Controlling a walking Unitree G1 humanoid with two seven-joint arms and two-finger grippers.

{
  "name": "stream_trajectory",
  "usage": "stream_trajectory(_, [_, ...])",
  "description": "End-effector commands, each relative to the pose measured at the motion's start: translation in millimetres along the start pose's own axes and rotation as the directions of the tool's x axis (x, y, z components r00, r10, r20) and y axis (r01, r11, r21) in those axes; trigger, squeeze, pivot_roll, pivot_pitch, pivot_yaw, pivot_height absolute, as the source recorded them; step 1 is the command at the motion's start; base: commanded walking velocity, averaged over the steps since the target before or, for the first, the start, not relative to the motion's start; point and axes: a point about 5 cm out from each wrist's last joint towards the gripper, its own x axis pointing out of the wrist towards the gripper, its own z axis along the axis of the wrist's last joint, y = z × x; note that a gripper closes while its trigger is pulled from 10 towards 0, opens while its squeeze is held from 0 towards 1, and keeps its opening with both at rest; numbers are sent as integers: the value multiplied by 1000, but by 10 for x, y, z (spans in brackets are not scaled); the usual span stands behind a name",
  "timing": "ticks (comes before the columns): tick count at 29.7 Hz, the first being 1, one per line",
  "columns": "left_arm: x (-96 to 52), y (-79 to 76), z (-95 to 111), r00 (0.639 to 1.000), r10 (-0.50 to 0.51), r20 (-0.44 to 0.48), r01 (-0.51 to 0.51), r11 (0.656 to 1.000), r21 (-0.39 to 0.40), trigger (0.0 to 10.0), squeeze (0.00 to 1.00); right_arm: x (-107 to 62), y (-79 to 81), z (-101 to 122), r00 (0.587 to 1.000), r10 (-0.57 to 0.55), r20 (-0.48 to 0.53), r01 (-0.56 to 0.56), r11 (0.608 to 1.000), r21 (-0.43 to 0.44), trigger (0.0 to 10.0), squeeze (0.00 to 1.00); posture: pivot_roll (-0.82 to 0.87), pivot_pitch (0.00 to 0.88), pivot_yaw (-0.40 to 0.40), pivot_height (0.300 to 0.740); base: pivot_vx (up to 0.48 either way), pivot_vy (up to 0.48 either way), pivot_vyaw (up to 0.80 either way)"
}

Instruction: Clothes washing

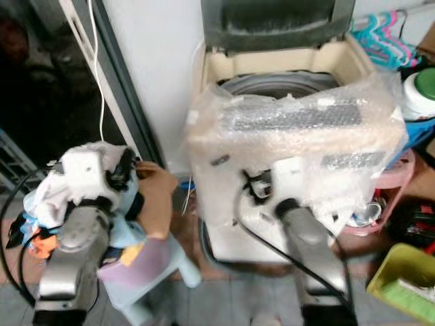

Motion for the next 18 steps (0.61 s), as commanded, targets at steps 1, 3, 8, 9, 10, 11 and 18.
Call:
stream_trajectory(1, [-5,16,61,999,21,28,-21,1000,-1,10000,0,-25,-82,36,992,-121,42,122,992,-31,10000,0,-41,0,77,740,0,0,0])
stream_trajectory(3, [-21,67,67,999,46,24,-46,999,-3,10000,0,-17,-134,-35,970,-245,0,244,969,-46,10000,0,-45,0,78,740,0,0,0])
stream_trajectory(8, [-127,120,-50,998,66,-20,-65,997,28,10000,0,41,-77,-80,967,-249,-61,252,966,58,10000,0,-46,23,71,740,0,0,0])
stream_trajectory(9, [-163,147,-43,996,90,-12,-90,995,44,10000,0,51,-53,-60,980,-188,-71,193,979,65,10000,0,-33,15,56,740,0,0,0])
stream_trajectory(10, [-176,164,-38,995,103,-9,-102,994,48,10000,0,57,-50,-41,983,-173,-69,177,982,63,10000,0,-27,21,51,740,0,0,0])
stream_trajectory(11, [-193,187,-45,993,117,-12,-117,992,51,10000,0,72,-36,-5,988,-145,-45,148,988,50,10000,0,-23,25,44,740,0,0,0])
stream_trajectory(18, [-285,248,-107,984,173,-37,-171,984,52,10000,0,253,144,230,996,53,73,-46,995,-86,10000,0,-9,33,27,740,0,0,777])
